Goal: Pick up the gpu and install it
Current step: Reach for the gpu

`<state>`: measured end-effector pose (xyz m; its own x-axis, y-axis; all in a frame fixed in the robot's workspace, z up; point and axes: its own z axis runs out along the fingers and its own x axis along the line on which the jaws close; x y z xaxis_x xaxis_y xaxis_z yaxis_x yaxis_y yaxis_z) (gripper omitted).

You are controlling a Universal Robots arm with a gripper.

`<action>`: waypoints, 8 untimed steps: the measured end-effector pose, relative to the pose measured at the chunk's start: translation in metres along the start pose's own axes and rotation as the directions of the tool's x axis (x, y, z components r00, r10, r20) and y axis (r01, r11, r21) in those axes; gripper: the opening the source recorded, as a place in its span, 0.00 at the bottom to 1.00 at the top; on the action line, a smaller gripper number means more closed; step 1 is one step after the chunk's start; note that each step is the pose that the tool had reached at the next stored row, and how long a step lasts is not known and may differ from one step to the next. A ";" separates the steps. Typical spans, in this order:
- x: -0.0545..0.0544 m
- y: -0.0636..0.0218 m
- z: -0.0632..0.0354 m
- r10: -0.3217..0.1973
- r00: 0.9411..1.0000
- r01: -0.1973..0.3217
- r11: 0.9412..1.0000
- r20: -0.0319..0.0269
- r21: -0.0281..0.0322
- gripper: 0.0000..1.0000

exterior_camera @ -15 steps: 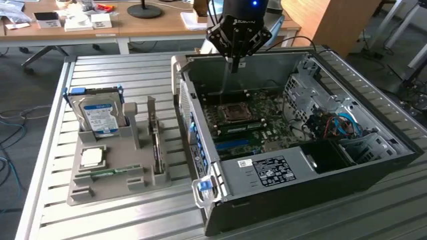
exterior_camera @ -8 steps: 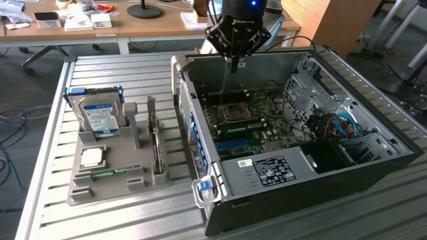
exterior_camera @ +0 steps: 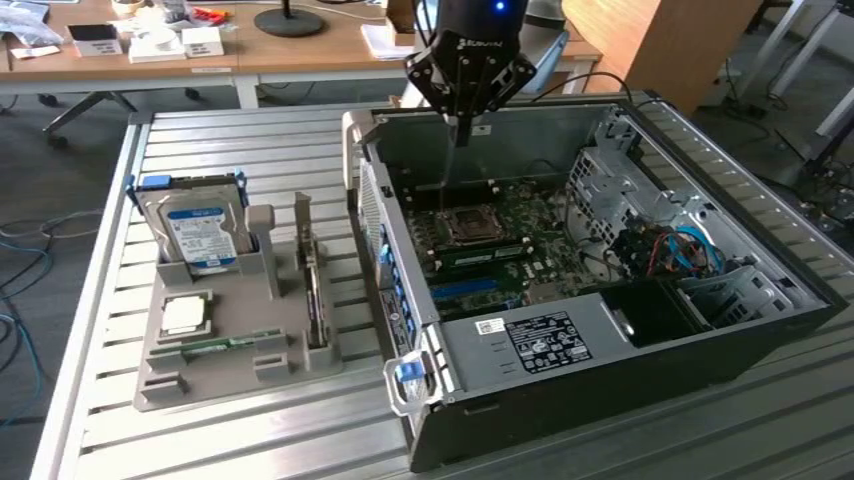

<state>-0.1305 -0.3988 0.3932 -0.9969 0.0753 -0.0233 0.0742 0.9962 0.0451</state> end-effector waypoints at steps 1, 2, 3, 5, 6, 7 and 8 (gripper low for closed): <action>0.001 -0.0001 -0.0001 0.000 1.000 0.000 1.000 0.000 0.000 0.11; 0.002 -0.0002 -0.0001 0.000 1.000 0.000 1.000 0.000 0.000 0.11; 0.003 -0.0002 -0.0001 0.000 1.000 0.000 1.000 0.000 0.000 0.11; 0.005 -0.0004 -0.0001 0.000 1.000 0.000 1.000 0.000 0.000 0.11; 0.007 -0.0005 -0.0001 0.000 1.000 0.000 1.000 0.000 0.000 0.11; 0.008 -0.0006 -0.0001 0.000 1.000 0.000 1.000 0.000 0.000 0.11; 0.009 -0.0007 -0.0002 0.000 1.000 0.000 1.000 0.000 0.000 0.11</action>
<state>-0.1396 -0.3988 0.3932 -0.9969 0.0752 -0.0233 0.0741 0.9962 0.0451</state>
